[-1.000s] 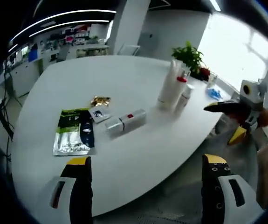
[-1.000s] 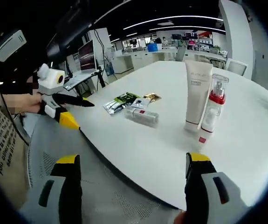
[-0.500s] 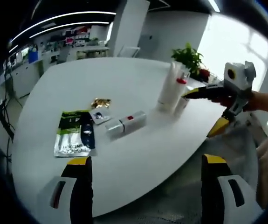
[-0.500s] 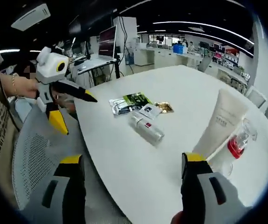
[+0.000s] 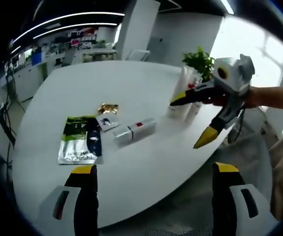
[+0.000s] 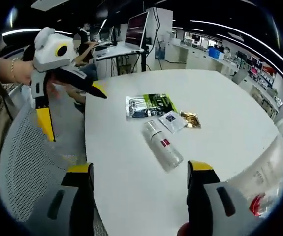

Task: Arrange the skincare products in the storage area until every visible bottle or jar stands upright without overlapping.

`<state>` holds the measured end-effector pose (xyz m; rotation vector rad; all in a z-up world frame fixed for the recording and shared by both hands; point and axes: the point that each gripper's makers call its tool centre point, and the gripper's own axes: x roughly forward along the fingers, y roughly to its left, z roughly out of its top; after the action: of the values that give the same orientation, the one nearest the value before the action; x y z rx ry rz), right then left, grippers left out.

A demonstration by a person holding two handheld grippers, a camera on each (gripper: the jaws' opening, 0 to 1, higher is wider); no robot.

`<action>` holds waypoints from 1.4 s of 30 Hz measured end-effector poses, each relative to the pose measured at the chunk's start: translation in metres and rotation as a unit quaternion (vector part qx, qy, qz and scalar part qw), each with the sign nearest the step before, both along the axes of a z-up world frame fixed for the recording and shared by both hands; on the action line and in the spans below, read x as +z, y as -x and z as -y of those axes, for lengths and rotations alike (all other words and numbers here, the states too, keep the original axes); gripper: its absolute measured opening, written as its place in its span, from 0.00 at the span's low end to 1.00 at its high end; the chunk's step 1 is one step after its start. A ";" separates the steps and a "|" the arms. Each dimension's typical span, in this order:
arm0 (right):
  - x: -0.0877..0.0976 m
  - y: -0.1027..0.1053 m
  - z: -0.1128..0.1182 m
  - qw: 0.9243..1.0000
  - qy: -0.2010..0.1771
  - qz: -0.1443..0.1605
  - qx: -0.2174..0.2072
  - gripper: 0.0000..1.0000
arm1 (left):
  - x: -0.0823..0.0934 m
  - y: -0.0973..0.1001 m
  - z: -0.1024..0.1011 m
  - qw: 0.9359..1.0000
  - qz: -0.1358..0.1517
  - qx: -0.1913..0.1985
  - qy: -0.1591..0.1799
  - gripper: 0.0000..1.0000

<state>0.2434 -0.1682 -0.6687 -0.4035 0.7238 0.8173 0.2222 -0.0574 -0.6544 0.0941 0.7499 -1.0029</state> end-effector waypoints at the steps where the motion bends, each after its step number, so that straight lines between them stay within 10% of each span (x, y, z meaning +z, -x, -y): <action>1: -0.002 -0.003 -0.001 1.000 0.003 -0.001 0.005 0.74 | 0.000 0.000 0.000 1.000 0.000 -0.001 0.000 0.95; 42: -0.072 -0.078 -0.022 0.990 0.099 -0.041 0.093 0.24 | -0.002 -0.006 -0.006 1.000 -0.008 0.022 -0.001 0.94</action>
<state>0.3215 -0.1461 -0.7407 -0.6260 0.8556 0.9446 0.2284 -0.0514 -0.6569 0.0710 0.7654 -0.9621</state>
